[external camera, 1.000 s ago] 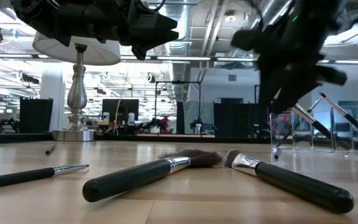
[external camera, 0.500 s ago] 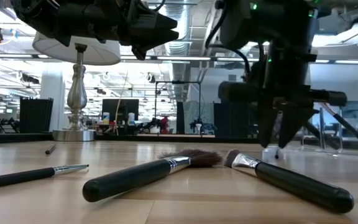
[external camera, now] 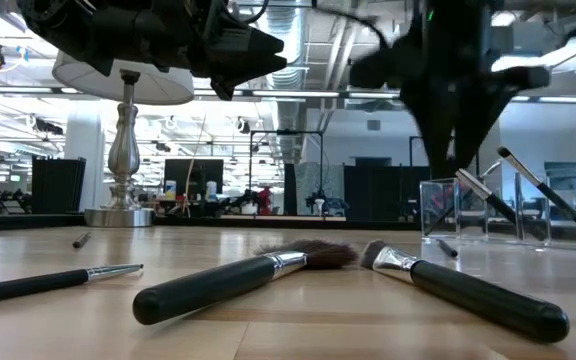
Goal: Put items in baskets/containers
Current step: Adjust the transparent organizer
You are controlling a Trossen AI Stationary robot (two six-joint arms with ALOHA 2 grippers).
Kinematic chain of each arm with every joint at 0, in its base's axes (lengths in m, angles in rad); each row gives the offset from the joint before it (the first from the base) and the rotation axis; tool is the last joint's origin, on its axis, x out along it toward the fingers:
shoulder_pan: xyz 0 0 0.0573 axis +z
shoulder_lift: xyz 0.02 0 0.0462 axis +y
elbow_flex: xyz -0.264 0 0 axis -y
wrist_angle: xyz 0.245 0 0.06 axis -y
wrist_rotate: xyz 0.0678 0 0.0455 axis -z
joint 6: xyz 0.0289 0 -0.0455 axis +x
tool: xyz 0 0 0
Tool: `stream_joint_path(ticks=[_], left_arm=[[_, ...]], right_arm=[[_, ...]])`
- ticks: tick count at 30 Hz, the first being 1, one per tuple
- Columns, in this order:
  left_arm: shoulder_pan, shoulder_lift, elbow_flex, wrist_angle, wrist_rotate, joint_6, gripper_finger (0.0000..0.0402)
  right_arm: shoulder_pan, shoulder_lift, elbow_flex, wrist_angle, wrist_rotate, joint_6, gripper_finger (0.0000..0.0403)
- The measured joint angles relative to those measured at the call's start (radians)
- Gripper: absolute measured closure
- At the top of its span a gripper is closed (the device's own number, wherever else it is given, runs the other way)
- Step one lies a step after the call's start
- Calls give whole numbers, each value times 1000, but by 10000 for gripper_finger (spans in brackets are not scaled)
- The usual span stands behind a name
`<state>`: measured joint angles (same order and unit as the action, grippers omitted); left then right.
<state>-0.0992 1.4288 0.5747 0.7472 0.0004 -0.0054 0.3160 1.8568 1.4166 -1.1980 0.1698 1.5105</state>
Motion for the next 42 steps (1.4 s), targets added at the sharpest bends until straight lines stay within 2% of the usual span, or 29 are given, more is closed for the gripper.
stream_joint_path(ticks=[3,7,11,14,21,24,28,33,42], left_arm=[[0,0,0,-9,0,0,252],[0,0,0,-15,0,0,252],[0,0,0,-17,0,0,252],[0,0,0,-17,0,0,252],[0,0,0,-15,0,0,252],[0,0,0,-15,0,0,252],[0,0,0,-11,0,0,252],[0,0,-1,-5,0,0,252],[0,0,-1,1,0,0,252]], right_arm=[[61,0,26,-47,-48,39,278],[166,0,29,-146,-69,175,300],[257,0,28,-249,-88,344,350],[302,0,28,-264,-101,382,393],[352,6,-42,-312,-195,464,401],[349,5,-94,-335,-198,472,402],[309,-11,-154,-322,-191,402,402],[235,-66,-249,-235,-114,308,403],[95,-167,-452,-107,-85,173,403]])
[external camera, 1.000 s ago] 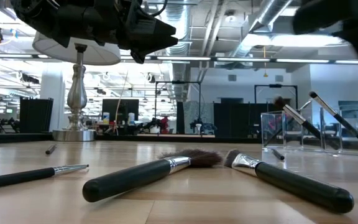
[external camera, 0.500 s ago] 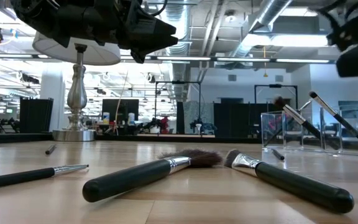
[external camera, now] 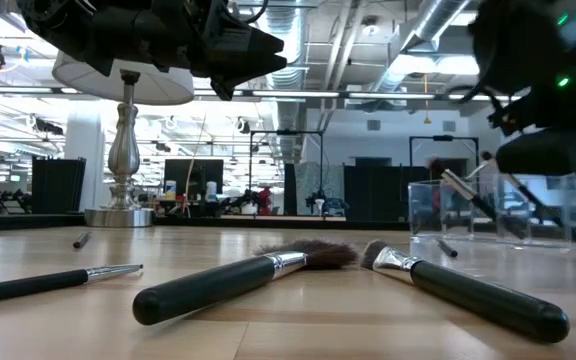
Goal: Put items in baskets/containers
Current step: Adjust the transparent organizer, then put the eyeshadow brush into the transparent organizer
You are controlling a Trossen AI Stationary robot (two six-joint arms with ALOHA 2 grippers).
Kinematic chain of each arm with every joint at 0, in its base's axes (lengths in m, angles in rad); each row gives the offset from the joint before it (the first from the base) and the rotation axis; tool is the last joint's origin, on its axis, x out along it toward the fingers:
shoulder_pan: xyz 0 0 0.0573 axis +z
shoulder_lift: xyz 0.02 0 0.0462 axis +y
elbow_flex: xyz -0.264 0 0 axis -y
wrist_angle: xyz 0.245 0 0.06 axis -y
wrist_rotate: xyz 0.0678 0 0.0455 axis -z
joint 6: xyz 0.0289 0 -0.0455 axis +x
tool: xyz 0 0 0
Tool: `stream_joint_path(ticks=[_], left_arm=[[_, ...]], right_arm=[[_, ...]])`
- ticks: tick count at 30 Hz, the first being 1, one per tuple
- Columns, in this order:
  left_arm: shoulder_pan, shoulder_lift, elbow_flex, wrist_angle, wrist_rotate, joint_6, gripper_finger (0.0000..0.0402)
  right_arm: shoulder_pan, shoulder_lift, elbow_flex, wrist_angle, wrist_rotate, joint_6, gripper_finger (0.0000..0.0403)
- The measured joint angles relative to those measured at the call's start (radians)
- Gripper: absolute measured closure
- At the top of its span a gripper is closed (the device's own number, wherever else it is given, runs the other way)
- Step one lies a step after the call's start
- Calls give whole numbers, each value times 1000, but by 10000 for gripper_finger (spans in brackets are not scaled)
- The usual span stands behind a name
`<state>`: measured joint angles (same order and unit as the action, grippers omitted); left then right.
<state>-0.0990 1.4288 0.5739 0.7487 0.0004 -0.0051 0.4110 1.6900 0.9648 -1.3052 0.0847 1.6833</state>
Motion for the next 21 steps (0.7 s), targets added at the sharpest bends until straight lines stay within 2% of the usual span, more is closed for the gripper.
stream_joint_path(ticks=[7,15,18,21], left_arm=[[0,0,0,0,0,0,252],[0,0,0,0,0,0,252],[0,0,0,0,0,0,252],[0,0,0,0,0,0,252]], right_arm=[[-143,-17,-38,10,134,-145,403],[-338,-17,-38,45,356,-360,403],[-375,-17,-17,-11,359,-398,403],[-341,-17,48,-110,299,-384,403]])
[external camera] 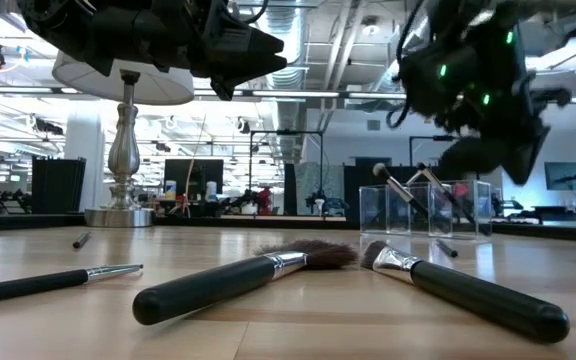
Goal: Put items in baskets/containers
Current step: Put the eyeshadow brush into the transparent organizer
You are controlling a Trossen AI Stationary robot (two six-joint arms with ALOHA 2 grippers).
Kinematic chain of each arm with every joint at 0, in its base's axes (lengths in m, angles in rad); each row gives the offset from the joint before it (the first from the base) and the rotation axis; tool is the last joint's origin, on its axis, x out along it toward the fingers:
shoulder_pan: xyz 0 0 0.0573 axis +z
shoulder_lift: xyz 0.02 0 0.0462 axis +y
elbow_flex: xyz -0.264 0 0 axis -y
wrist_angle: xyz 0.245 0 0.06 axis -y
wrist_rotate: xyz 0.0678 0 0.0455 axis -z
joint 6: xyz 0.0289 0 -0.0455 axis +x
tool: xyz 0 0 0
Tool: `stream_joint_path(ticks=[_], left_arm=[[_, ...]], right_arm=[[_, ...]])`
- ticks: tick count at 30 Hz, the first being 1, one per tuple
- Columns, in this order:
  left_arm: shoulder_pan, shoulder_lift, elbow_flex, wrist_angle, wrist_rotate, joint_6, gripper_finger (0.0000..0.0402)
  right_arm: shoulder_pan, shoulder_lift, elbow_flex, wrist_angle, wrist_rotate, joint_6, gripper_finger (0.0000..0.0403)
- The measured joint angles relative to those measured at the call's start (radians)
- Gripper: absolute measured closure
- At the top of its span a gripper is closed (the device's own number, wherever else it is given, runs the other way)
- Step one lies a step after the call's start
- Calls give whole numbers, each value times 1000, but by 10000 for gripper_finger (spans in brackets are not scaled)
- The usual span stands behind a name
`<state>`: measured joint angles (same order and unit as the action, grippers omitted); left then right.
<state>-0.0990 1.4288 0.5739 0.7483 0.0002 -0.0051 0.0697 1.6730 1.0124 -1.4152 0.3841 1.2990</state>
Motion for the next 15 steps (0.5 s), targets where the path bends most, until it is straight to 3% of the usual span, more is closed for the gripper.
stream_joint_path(ticks=[6,12,15], left_arm=[[0,0,0,-9,0,0,252],[0,0,0,-12,0,-3,252],[0,0,0,-14,0,-6,252]], right_arm=[[232,0,192,-108,-10,223,403],[536,39,189,37,298,821,403],[591,134,172,75,330,996,403]])
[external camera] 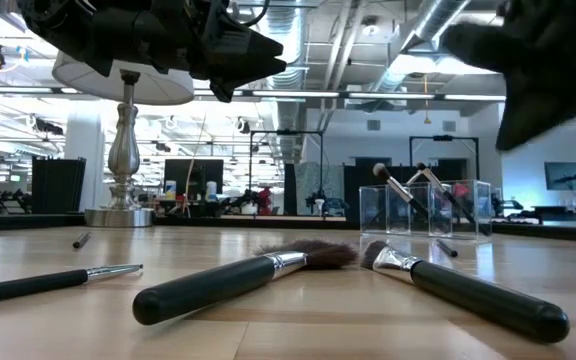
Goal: Put items in baskets/containers
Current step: Put the eyeshadow brush into the transparent organizer
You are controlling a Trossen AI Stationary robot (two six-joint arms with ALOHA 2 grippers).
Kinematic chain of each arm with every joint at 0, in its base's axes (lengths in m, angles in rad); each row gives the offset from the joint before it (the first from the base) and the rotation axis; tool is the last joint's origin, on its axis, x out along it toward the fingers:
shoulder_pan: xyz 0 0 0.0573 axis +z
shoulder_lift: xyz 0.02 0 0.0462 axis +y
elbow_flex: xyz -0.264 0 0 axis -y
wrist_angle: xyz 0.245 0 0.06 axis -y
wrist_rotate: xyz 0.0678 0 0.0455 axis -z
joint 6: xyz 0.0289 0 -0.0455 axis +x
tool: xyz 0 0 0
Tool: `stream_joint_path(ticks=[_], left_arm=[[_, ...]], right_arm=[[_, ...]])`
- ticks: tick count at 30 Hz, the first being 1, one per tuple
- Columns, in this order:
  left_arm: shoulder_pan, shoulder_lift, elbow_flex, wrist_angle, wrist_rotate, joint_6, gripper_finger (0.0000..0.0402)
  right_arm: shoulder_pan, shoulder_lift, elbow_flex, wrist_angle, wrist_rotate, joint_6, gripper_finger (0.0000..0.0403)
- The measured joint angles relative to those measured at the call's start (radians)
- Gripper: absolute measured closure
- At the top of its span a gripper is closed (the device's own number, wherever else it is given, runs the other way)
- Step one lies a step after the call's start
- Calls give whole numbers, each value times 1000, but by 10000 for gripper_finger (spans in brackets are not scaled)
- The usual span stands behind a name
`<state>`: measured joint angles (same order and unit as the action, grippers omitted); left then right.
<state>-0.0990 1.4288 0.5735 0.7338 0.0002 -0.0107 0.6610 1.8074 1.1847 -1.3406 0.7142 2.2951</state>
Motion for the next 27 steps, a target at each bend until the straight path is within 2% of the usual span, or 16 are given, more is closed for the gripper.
stream_joint_path(ticks=[6,10,15,21,24,27], left_arm=[[0,0,0,11,0,-1,252],[0,0,0,20,0,-1,252],[0,0,0,23,0,-2,252],[0,0,0,23,0,-5,252],[0,0,0,23,0,-6,252],[0,0,0,23,0,-6,252]], right_arm=[[-35,157,0,83,-27,-40,403],[-107,179,0,134,-70,-23,399],[-204,166,-1,165,-135,-25,375],[-260,178,0,296,-130,-105,334],[-275,178,0,347,-96,-172,322],[-287,176,0,344,-59,-174,316]])
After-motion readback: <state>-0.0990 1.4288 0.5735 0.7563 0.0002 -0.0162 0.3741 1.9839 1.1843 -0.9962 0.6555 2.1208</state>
